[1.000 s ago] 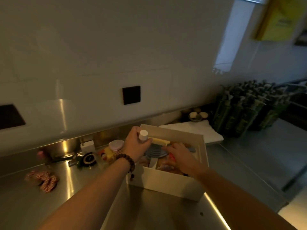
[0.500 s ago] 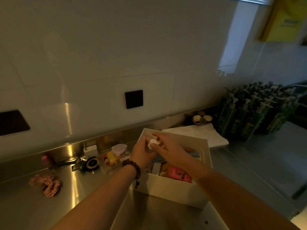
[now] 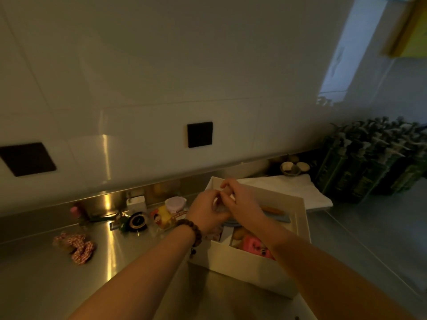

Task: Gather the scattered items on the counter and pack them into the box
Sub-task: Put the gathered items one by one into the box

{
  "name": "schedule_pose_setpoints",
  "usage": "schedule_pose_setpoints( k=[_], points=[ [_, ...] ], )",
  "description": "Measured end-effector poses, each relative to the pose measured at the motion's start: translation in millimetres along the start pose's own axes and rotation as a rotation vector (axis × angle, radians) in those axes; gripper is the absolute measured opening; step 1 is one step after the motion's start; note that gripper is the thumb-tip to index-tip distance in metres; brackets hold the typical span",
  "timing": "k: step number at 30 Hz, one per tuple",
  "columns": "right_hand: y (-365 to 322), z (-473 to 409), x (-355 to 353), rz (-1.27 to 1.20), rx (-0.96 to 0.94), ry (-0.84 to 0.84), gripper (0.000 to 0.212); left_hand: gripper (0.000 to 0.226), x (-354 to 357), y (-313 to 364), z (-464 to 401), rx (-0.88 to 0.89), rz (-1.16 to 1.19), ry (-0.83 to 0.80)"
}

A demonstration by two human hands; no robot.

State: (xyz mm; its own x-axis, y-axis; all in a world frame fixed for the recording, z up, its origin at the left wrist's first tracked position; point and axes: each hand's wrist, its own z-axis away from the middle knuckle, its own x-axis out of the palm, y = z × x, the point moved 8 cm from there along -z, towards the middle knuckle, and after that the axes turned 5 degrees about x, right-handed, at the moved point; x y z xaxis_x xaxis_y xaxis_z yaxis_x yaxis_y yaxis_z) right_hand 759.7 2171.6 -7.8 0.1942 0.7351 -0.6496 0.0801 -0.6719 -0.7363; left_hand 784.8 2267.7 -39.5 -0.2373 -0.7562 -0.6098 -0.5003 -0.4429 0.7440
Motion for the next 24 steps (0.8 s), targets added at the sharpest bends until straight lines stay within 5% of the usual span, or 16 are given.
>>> schedule_pose_setpoints(
  k=[3, 6, 12, 24],
  points=[
    [12.6, -8.2, 7.3, 0.034, 0.010, 0.004, 0.015, 0.072, -15.1, -22.4, 3.8, -0.014, -0.277, 0.003],
    [29.0, -12.1, 23.9, 0.102, 0.027, -0.061, 0.021, 0.083, -11.4, -49.3, 13.4, -0.073, -0.441, -0.101],
    [51.8, -15.7, 62.7, 0.190, 0.072, -0.181, 0.019, 0.087, 4.2, -64.3, 26.9, -0.173, -0.306, -0.168],
    [60.4, -30.2, 78.3, 0.105, 0.062, -0.118, 0.024, 0.086, 4.0, -71.6, 25.8, -0.176, -0.229, -0.101]
  ],
)
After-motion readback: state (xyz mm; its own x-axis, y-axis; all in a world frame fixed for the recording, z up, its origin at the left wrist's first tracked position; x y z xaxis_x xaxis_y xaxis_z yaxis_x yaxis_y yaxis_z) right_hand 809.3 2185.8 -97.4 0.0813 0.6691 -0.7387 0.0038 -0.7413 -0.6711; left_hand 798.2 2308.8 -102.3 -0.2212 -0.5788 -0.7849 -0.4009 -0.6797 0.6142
